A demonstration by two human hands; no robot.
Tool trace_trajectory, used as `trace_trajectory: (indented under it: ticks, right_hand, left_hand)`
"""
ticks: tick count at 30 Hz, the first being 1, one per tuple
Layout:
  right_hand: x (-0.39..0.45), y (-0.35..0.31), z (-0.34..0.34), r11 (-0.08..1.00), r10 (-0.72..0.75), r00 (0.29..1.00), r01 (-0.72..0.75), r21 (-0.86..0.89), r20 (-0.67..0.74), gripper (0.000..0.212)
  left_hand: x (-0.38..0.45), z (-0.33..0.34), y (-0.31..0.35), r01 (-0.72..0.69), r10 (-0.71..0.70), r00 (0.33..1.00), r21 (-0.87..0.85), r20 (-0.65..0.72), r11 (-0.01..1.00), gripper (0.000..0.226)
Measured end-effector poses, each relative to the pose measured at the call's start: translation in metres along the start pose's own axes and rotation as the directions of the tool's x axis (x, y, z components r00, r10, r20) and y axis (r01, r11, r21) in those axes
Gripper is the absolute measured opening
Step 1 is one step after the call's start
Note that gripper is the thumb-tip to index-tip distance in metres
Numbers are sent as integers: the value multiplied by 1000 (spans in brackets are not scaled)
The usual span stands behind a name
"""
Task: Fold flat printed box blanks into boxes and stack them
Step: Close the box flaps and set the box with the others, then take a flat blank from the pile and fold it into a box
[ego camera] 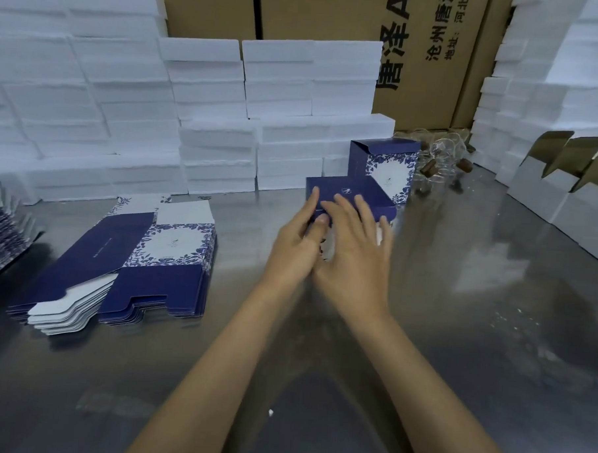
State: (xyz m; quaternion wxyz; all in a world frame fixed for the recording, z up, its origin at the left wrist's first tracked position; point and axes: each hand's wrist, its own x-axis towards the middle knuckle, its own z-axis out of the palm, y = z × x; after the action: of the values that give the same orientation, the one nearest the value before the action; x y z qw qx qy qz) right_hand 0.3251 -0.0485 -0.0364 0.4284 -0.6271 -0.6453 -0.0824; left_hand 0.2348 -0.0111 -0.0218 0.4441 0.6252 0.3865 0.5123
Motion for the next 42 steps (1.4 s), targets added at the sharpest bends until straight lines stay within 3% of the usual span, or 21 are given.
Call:
trace_trajectory:
  ticks: [2, 3, 5, 7, 12, 20, 23, 25, 27, 30, 32, 35, 38, 42]
  right_hand:
    - [13, 23, -3, 995, 47, 999, -47, -85, -3, 52]
    - [21, 36, -5, 991, 69, 998, -70, -115, -11, 51]
    - [37, 65, -8, 981, 109, 994, -112, -160, -28, 49]
    - [54, 91, -7, 971, 153, 988, -157, -180, -35, 48]
    - [91, 131, 1, 976, 184, 983, -180, -126, 18, 48]
    - [99, 123, 3, 956, 227, 973, -214, -203, 42, 61]
    - [85, 98, -1, 956, 122, 993, -114, -272, 12, 81]
    - [67, 72, 0, 966, 20, 998, -3, -258, 66, 87]
    - [48, 43, 9, 979, -18, 971, 65, -191, 240, 84]
    - [24, 3, 32, 999, 32, 853, -10, -44, 521, 69]
    - [12, -23, 48, 996, 36, 789, -77, 41, 613, 60]
    - [4, -62, 69, 969, 38, 725, -196, 153, 688, 53]
    - [1, -96, 86, 948, 72, 694, -272, 168, 716, 46]
    - [-1, -126, 102, 959, 105, 685, -262, 109, 721, 37]
  left_hand:
    - [7, 16, -11, 84, -82, 995, -37, 56, 996, 52]
    - [7, 20, -20, 120, -123, 989, 41, 79, 992, 55]
    - [3, 23, -38, 144, -186, 979, 362, 84, 921, 58]
    - [4, 24, -53, 128, -181, 982, 515, 53, 847, 52]
    - [16, 23, -57, 169, -137, 985, 457, -102, 873, 36]
    - [14, 20, -59, 154, -134, 988, 428, -77, 891, 36]
    - [10, 18, -55, 176, -141, 981, 317, -130, 932, 35]
    - [2, 14, -48, 104, -46, 983, 330, -178, 938, 37]
    - [-9, 1, -40, -62, 175, 974, 575, -142, 816, 42]
    - [-20, -40, -26, -231, 410, 912, 842, 13, 487, 48]
    - [-22, -79, -15, -138, 396, 918, 910, -31, 390, 48]
    - [-26, -144, -11, 186, 261, 919, 910, -294, 371, 50]
    - [-41, -202, -17, 471, 101, 844, 819, -526, 328, 57]
    - [-57, -247, -25, 707, -165, 706, 672, -689, 221, 70]
